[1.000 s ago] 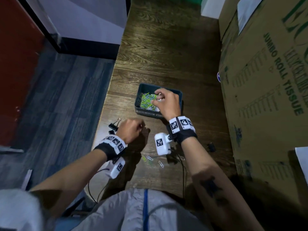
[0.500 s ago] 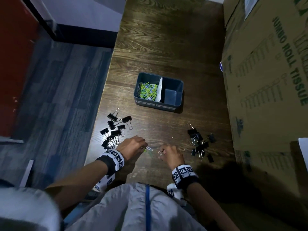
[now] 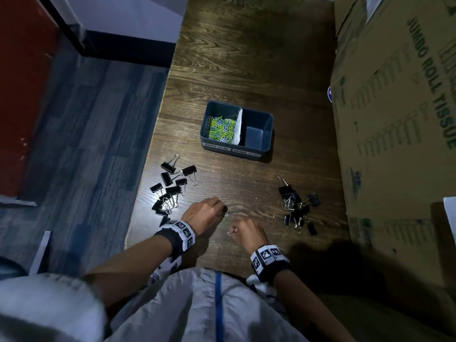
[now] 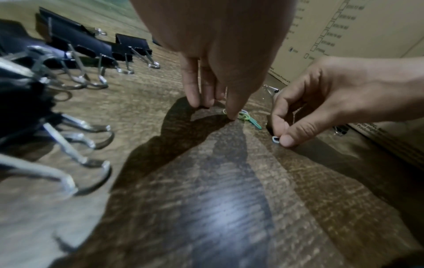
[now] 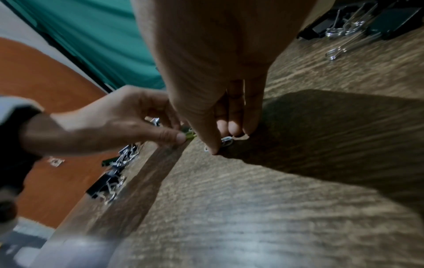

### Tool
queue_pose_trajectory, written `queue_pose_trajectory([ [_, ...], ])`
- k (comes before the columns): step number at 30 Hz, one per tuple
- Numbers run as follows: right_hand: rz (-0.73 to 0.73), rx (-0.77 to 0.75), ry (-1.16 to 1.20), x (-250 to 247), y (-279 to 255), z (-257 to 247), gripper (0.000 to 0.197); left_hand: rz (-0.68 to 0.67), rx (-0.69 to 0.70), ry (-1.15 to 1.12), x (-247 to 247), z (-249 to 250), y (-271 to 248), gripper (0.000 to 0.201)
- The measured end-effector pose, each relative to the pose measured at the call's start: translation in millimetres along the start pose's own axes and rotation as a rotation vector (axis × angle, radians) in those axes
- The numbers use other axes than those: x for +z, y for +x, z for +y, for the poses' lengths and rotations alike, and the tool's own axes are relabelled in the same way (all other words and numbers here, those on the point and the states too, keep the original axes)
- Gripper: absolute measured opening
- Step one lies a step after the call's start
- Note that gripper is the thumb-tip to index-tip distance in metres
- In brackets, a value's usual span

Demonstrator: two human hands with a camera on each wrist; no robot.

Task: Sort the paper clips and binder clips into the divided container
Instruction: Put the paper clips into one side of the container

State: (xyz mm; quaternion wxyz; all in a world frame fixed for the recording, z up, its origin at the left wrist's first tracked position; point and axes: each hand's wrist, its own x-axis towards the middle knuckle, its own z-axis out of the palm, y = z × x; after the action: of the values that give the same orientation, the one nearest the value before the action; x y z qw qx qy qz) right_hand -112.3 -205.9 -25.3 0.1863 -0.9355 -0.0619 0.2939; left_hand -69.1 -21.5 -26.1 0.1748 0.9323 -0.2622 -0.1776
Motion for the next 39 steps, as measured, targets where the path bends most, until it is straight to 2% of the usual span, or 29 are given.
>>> queue_pose_trajectory([
  [5, 0.014, -0.049, 0.016, 4, 1, -12, 0.007, -0.098, -0.001, 0.084, -6, 3, 9, 0.020],
  [8, 0.100, 0.012, 0.049, 3, 0, -18, 0.010, -0.138, -0.005, 0.115, -9, 8, 11, 0.016],
  [14, 0.168, 0.167, 0.144, 3, 9, -21, 0.025, -0.177, -0.139, 0.063, -17, 19, 19, 0.018],
  [19, 0.177, 0.249, 0.150, -2, 16, -27, 0.012, -0.212, -0.223, -0.014, -20, 24, 21, 0.013],
  [21, 0.157, 0.272, 0.163, -3, 18, -30, 0.015, -0.222, -0.246, -0.037, -21, 24, 23, 0.010],
  [25, 0.146, 0.318, 0.173, -6, 20, -31, 0.014, -0.196, -0.298, -0.017, -14, 26, 25, 0.036],
  [27, 0.185, 0.300, 0.167, -5, 17, -31, 0.010, -0.160, -0.292, 0.002, -9, 29, 24, 0.039],
  [30, 0.218, 0.302, 0.171, 1, 13, -28, 0.033, -0.145, -0.272, 0.036, -5, 32, 24, 0.032],
  [32, 0.220, 0.342, 0.181, 1, 13, -26, 0.041, -0.154, -0.278, 0.059, -5, 34, 26, 0.029],
  [34, 0.211, 0.343, 0.180, -1, 14, -26, 0.034, -0.173, -0.292, 0.045, -7, 35, 27, 0.026],
  [37, 0.200, 0.318, 0.119, -9, 14, -30, 0.006, -0.191, -0.309, -0.025, -10, 36, 28, 0.019],
  [39, 0.181, 0.315, 0.119, -14, 13, -32, 0.009, -0.215, -0.319, -0.040, -11, 36, 28, 0.015],
])
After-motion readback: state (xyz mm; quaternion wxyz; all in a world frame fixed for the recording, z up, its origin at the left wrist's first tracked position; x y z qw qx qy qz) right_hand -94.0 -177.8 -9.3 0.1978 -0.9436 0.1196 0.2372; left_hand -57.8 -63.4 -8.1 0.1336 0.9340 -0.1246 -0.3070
